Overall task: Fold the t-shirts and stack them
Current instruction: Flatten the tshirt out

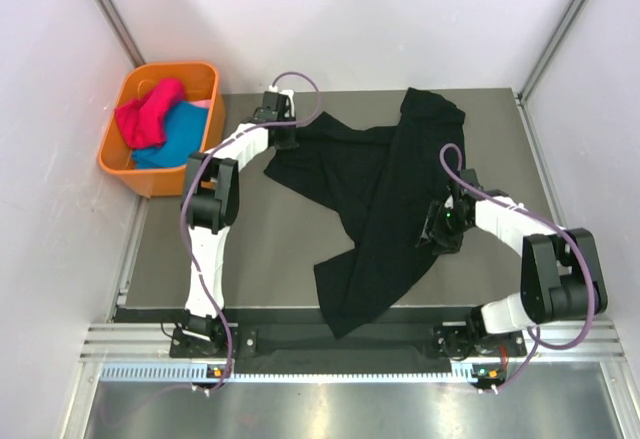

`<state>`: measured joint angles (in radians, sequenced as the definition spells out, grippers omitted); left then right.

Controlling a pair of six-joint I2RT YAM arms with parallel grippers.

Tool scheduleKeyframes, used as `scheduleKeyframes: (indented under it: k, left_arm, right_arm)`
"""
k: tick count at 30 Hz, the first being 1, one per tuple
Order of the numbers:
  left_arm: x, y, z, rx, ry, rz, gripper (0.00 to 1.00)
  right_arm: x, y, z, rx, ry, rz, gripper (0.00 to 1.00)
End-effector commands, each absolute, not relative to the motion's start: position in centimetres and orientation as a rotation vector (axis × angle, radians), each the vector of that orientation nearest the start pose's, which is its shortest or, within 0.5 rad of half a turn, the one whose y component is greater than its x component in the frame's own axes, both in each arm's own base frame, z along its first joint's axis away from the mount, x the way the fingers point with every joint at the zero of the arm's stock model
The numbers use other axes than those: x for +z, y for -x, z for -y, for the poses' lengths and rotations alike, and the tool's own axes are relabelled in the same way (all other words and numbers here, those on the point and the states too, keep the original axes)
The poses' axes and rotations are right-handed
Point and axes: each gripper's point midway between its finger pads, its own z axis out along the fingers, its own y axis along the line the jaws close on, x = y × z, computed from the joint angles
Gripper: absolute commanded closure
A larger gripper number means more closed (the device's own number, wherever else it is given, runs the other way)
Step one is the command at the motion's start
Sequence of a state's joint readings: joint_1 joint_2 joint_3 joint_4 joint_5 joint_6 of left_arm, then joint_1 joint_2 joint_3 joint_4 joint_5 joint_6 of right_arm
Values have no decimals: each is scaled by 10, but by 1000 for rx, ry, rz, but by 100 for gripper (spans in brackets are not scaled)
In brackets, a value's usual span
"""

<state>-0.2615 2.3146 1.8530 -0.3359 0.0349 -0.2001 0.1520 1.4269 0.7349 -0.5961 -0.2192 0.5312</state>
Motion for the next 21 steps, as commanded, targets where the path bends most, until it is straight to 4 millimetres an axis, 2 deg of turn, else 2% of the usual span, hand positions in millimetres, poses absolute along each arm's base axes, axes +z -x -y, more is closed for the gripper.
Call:
scheduleKeyframes:
  k: [1, 2, 3, 4, 5, 6, 7, 8, 9, 10, 11, 12, 13, 14, 15, 16, 17, 18, 19, 20, 21]
  left_arm:
    - [149, -558, 160, -276, -57, -2218, 100]
    - [159, -553, 160, -294, -18, -2205, 100]
    - [157, -543, 158, -307, 1, -2212, 100]
    - [184, -535, 159, -337, 8, -2162, 100]
    - [191, -528, 158, -349, 39, -2154, 100]
    - [184, -514, 156, -349, 55, -2177, 100]
    - [208, -502, 154, -368, 66, -2135, 100]
    - [213, -492, 153, -384, 89, -2131, 100]
    - [199, -475, 143, -338, 123, -2174, 100]
    - [221, -461, 137, -347, 151, -2134, 100]
    - [222, -449, 129, -320, 182, -2138, 100]
    - [205, -430, 121, -297, 205, -2181, 100]
    - [221, -410, 114, -301, 234, -2155, 100]
    - [219, -397, 107, -277, 259, -2153, 100]
    - [196, -377, 98, -247, 287, -2202, 100]
    - [206, -355, 90, -253, 326, -2179, 100]
    - [200, -341, 84, -238, 357, -2186, 100]
    - [180, -321, 73, -192, 394, -2229, 100]
    - [187, -301, 67, -204, 436, -2212, 100]
    - [183, -289, 62, -196, 464, -2215, 100]
    - [169, -275, 57, -175, 498, -2236, 100]
  right_arm:
    - [29, -261, -77, 337, -572, -2781, 50]
    - [29, -265, -76, 330, -560, -2765, 51]
    - [26, -267, -73, 304, -562, -2760, 51]
    - [24, -269, -71, 296, -567, -2756, 52]
    - [22, -272, -70, 294, -567, -2745, 52]
    - [15, -272, -66, 276, -587, -2761, 53]
    - [12, -273, -66, 272, -591, -2767, 53]
    - [9, -274, -65, 269, -599, -2775, 54]
    - [4, -277, -63, 263, -614, -2787, 54]
    - [3, -280, -62, 261, -623, -2787, 54]
    - [1, -283, -60, 248, -635, -2788, 54]
    - [0, -289, -57, 231, -653, -2787, 54]
    - [-2, -292, -52, 214, -672, -2784, 54]
    - [-2, -295, -46, 183, -691, -2776, 53]
    - [-1, -304, -43, 167, -703, -2767, 53]
    - [-1, -308, -38, 154, -721, -2760, 53]
    - [-1, -312, -34, 135, -732, -2756, 53]
    - [0, -321, -32, 135, -732, -2749, 53]
    - [0, -325, -23, 89, -745, -2739, 52]
    - [1, -329, -20, 78, -746, -2736, 52]
    - [3, -339, -17, 66, -724, -2729, 52]
